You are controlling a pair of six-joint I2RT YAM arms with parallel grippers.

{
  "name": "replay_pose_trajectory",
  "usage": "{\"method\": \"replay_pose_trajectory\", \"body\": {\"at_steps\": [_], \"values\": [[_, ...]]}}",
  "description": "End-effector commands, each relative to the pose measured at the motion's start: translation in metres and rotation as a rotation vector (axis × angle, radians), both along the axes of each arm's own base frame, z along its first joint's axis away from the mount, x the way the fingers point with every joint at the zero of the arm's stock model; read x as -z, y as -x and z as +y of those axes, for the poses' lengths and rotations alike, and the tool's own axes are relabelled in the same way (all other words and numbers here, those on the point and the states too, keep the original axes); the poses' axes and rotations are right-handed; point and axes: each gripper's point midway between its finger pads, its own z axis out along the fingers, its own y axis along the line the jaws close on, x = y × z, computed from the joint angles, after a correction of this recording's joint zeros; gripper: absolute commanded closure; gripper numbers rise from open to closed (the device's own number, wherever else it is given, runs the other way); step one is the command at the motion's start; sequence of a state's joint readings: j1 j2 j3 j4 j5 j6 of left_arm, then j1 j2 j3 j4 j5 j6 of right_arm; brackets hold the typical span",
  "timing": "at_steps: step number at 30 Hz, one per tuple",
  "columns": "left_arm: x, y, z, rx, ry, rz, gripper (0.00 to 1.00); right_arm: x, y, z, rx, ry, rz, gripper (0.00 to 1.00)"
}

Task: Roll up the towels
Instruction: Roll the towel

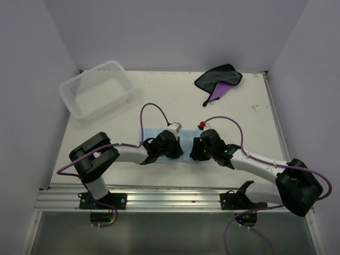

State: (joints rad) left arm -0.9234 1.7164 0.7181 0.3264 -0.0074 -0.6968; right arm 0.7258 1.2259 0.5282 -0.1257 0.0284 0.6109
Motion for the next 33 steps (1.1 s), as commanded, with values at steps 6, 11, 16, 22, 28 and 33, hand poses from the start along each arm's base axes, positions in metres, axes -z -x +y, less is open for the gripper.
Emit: {"method": "replay_pose_trajectory", "body": {"at_steps": [6,11,16,22,28,33], "values": [[0.000,-0.004,0.002,-0.016,-0.021,-0.017,1.00,-0.021,-0.012,0.020,-0.002,-0.078,-0.035,0.64],[0.001,-0.004,0.002,-0.014,-0.026,-0.019,1.00,-0.017,-0.010,0.018,0.002,-0.073,-0.023,0.66],[0.001,-0.005,0.004,-0.017,-0.036,-0.022,1.00,-0.006,-0.006,0.015,0.005,-0.055,0.000,0.73],[0.003,-0.005,0.006,-0.022,-0.046,-0.022,1.00,-0.001,-0.005,0.014,0.008,-0.054,0.007,0.82],[0.002,-0.006,0.006,-0.025,-0.051,-0.025,1.00,-0.005,-0.004,0.013,0.005,-0.058,-0.004,0.98],[0.003,-0.007,0.006,-0.027,-0.055,-0.026,1.00,-0.002,0.001,0.014,-0.020,-0.062,0.010,1.00]]}}
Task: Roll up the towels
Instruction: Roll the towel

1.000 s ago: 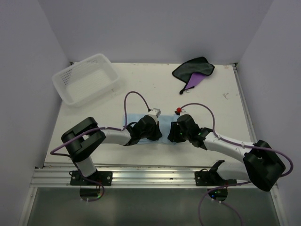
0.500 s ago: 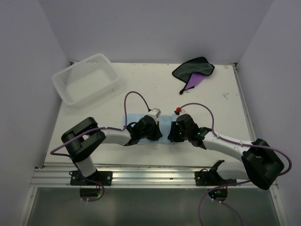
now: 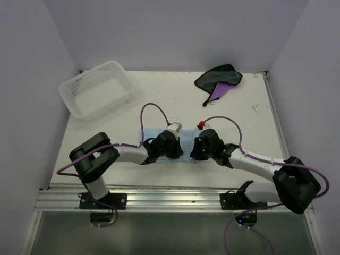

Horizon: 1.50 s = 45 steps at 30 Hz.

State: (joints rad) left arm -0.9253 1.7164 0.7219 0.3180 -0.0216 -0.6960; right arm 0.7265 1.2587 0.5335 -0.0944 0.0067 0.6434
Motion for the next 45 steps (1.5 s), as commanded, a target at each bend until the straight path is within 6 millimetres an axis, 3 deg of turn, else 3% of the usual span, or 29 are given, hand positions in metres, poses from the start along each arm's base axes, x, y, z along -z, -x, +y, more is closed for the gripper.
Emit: {"method": "replay_pose_trajectory", "body": {"at_steps": [1,8,14,19,22,25,28,31,34,36,37,39,40,42,45], "values": [[0.003,-0.005,0.005,-0.018,-0.047,-0.020,1.00,-0.004,0.002,0.007,-0.032,-0.034,-0.012,1.00],[0.003,-0.006,0.006,-0.023,-0.052,-0.024,1.00,0.000,0.009,0.008,-0.060,-0.042,-0.003,1.00],[0.001,-0.007,0.005,-0.023,-0.050,-0.026,1.00,0.014,0.008,0.005,-0.048,-0.008,0.014,1.00],[-0.011,-0.011,0.009,-0.030,-0.059,-0.059,1.00,0.022,0.006,0.004,-0.040,0.012,0.023,1.00],[-0.029,-0.017,0.012,-0.051,-0.062,-0.100,0.91,0.026,0.007,0.004,-0.039,0.019,0.034,1.00],[-0.050,-0.024,0.016,-0.067,-0.061,-0.150,0.66,0.032,0.009,0.000,-0.028,0.033,0.046,1.00],[-0.075,-0.029,0.012,-0.074,-0.018,-0.190,0.50,0.031,0.007,0.001,-0.026,0.025,0.034,1.00],[-0.090,-0.032,0.003,-0.062,0.030,-0.213,0.44,0.031,0.007,0.000,-0.026,0.031,0.031,1.00],[-0.090,-0.036,-0.007,-0.050,0.071,-0.188,0.44,0.029,0.007,0.000,-0.023,0.026,0.030,1.00],[-0.085,-0.040,-0.013,-0.042,0.098,-0.168,0.54,0.026,0.004,-0.002,-0.010,0.028,0.013,1.00],[-0.082,-0.043,-0.013,-0.044,0.111,-0.152,0.67,0.025,0.003,-0.002,-0.009,0.030,0.007,1.00],[-0.081,-0.048,-0.016,-0.043,0.130,-0.148,0.79,0.027,0.007,-0.007,-0.004,0.046,0.020,1.00],[-0.082,-0.050,-0.017,-0.038,0.141,-0.145,0.91,0.027,0.007,-0.008,-0.003,0.048,0.020,1.00],[-0.088,-0.054,-0.021,-0.037,0.161,-0.158,1.00,0.028,0.009,-0.008,-0.003,0.048,0.021,1.00],[-0.096,-0.057,-0.027,-0.017,0.210,-0.167,1.00,0.030,0.010,-0.011,0.000,0.052,0.023,1.00]]}}
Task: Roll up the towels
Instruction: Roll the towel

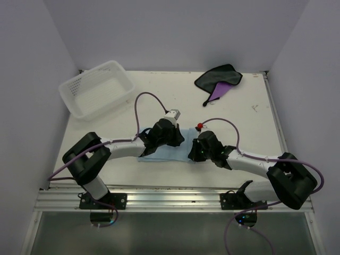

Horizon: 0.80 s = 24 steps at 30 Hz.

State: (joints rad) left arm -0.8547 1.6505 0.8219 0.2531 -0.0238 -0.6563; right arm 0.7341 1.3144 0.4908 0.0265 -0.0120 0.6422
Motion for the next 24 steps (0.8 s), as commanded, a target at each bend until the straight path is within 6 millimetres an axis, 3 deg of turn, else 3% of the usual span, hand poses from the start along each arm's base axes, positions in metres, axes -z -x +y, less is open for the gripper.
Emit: {"method": "replay_pose_trajectory", "body": {"at_steps": [1,4,14,24], "values": [[-0.045,-0.015,-0.027,0.044,0.169,-0.077,1.00,0.016,0.010,-0.018,0.021,0.075,0.028,1.00],[-0.055,-0.018,-0.031,0.063,0.213,-0.106,1.00,0.017,0.011,-0.019,0.022,0.078,0.032,1.00],[-0.054,-0.017,-0.051,0.118,0.297,-0.086,1.00,0.015,0.008,-0.018,0.026,0.079,0.025,1.00],[-0.027,-0.023,-0.061,0.119,0.280,-0.036,1.00,0.014,0.008,-0.020,0.030,0.081,0.022,1.00]]}}
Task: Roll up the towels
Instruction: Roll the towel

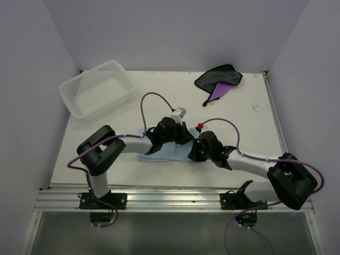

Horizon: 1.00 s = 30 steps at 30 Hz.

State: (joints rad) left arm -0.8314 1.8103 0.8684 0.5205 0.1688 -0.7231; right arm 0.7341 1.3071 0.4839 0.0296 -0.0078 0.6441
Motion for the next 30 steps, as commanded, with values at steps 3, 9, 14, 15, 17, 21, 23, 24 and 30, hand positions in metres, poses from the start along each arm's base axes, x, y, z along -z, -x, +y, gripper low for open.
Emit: {"method": "replay_pose_trajectory", "body": {"at_steps": [3,9,14,15,17,21,23,24,30], "values": [[-0.008,-0.016,-0.008,-0.034,0.046,-0.034,1.00,0.013,0.008,-0.019,0.027,0.082,0.024,1.00],[0.017,-0.018,-0.001,-0.059,-0.003,0.001,1.00,0.012,0.009,-0.021,0.025,0.085,0.022,1.00],[0.032,-0.018,0.004,-0.074,-0.036,0.021,1.00,0.013,0.011,-0.021,0.019,0.088,0.027,0.99],[0.036,-0.018,0.005,-0.078,-0.047,0.023,1.00,0.011,0.010,-0.021,0.020,0.087,0.024,0.98],[0.042,-0.020,0.007,-0.085,-0.063,0.027,1.00,0.011,0.011,-0.021,0.019,0.089,0.025,0.95],[0.054,-0.021,0.010,-0.081,-0.083,0.043,1.00,0.009,0.010,-0.020,0.014,0.091,0.023,0.82],[0.058,-0.024,0.013,-0.085,-0.084,0.046,1.00,0.008,0.010,-0.020,0.012,0.091,0.023,0.78],[0.058,-0.025,0.013,-0.087,-0.084,0.046,1.00,0.005,0.009,-0.020,0.013,0.087,0.016,0.76],[0.057,-0.030,0.014,-0.092,-0.087,0.034,1.00,0.004,0.012,-0.016,0.003,0.059,0.020,0.73]]}}
